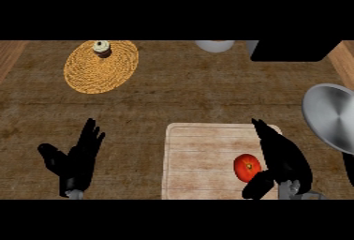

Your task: Pick the tomato from the cutting board and place it in the pan

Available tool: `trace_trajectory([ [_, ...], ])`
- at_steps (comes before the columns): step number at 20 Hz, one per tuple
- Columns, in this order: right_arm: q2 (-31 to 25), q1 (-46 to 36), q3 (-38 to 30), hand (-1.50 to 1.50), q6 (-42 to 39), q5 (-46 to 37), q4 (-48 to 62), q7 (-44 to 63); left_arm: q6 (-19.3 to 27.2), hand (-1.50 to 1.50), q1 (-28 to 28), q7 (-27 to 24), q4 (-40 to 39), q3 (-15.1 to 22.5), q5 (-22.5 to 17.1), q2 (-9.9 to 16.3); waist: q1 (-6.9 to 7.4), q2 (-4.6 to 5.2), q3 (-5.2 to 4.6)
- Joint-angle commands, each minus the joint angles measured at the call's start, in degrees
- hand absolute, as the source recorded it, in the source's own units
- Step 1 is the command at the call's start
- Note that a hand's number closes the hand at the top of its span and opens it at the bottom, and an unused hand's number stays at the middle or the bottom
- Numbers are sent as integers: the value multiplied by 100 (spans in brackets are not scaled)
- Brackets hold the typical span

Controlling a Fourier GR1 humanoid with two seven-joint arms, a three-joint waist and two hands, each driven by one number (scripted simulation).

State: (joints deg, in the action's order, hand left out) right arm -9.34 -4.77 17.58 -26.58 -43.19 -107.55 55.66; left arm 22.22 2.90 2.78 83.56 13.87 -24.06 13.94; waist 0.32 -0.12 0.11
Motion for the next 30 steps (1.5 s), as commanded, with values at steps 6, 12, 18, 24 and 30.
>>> trace_trajectory([
  [6, 93, 100, -214, -150, 80, -232, 422, -329, -110, 0, -46, 180, -171, -199, 250, -213, -29, 11, -11],
  [12, 252, 227, 89, -150, 769, -919, 841, -756, -281, 0, 192, -106, -230, -317, 378, -300, -12, 13, -10],
  [18, 216, 28, -301, -150, 591, -858, 1311, -927, -322, 0, 4, 170, -199, -460, 498, -457, -20, 13, -11],
  [24, 224, -24, 157, 150, 858, -1080, 1333, -1570, -281, 0, 114, 168, -58, -463, 631, -557, -2, 11, -11],
  [30, 171, 307, 72, 150, 1249, -1344, 1411, -2009, -915, 0, 159, 155, -253, -869, 507, -427, -26, 10, -12],
])
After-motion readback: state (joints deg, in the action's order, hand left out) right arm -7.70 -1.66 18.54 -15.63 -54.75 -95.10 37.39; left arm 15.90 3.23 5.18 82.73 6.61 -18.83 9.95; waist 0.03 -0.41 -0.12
